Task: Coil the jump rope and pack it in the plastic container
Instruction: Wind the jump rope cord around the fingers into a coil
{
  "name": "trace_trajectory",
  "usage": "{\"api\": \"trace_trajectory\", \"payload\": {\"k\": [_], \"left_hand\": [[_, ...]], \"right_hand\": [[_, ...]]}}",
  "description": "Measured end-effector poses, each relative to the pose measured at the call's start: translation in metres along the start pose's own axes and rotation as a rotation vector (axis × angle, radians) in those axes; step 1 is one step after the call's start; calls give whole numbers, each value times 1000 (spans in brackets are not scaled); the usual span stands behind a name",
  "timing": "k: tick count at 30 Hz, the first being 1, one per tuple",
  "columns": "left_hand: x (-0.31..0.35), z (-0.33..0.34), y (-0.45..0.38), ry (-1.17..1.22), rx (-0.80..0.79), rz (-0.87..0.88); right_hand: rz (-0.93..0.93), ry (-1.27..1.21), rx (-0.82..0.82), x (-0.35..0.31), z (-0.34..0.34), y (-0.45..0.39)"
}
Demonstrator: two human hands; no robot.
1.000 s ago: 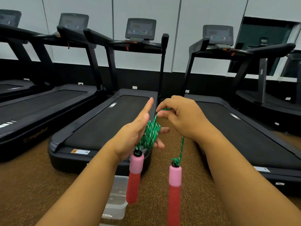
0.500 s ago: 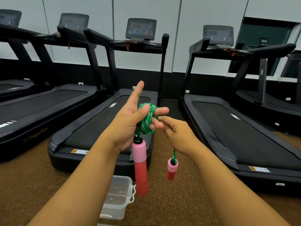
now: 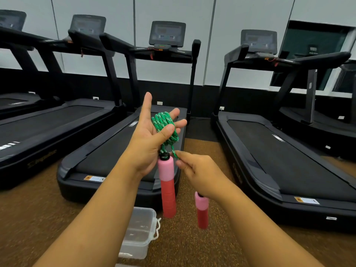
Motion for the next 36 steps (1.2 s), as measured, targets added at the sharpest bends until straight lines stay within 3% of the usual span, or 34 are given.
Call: {"api": "trace_trajectory", "payload": {"k": [10, 17, 20, 23, 27, 33, 36], "left_hand": [[-3, -4, 2, -172, 32, -31], [-25, 0, 12, -193, -37, -271], [-29, 2, 15, -266, -79, -330], [-31, 6, 16, -263, -119, -393], [-28, 17, 19, -122, -187, -491], [-26, 20, 19, 60, -211, -558], [-27, 23, 18, 103, -217, -560]], "right_hand": [[-250, 431, 129, -26, -18, 10], [-321, 520, 190, -38, -46, 6], [-293, 428, 193, -37, -61, 4], [-212, 298, 82, -30, -67, -2], [-59, -161, -25, -13, -67, -3], [46, -598, 5, -1, -46, 4], [67, -954, -94, -7, -30, 10]]}}
Point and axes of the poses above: each hand's wrist, its own y-axis away from the middle knuckle, its own z-axis out of the palm, x = y × z, the point moved 4 cm from there along -y, towards the middle knuckle, and after that the axes turned 15 degrees about y, right-handed, at the moved point
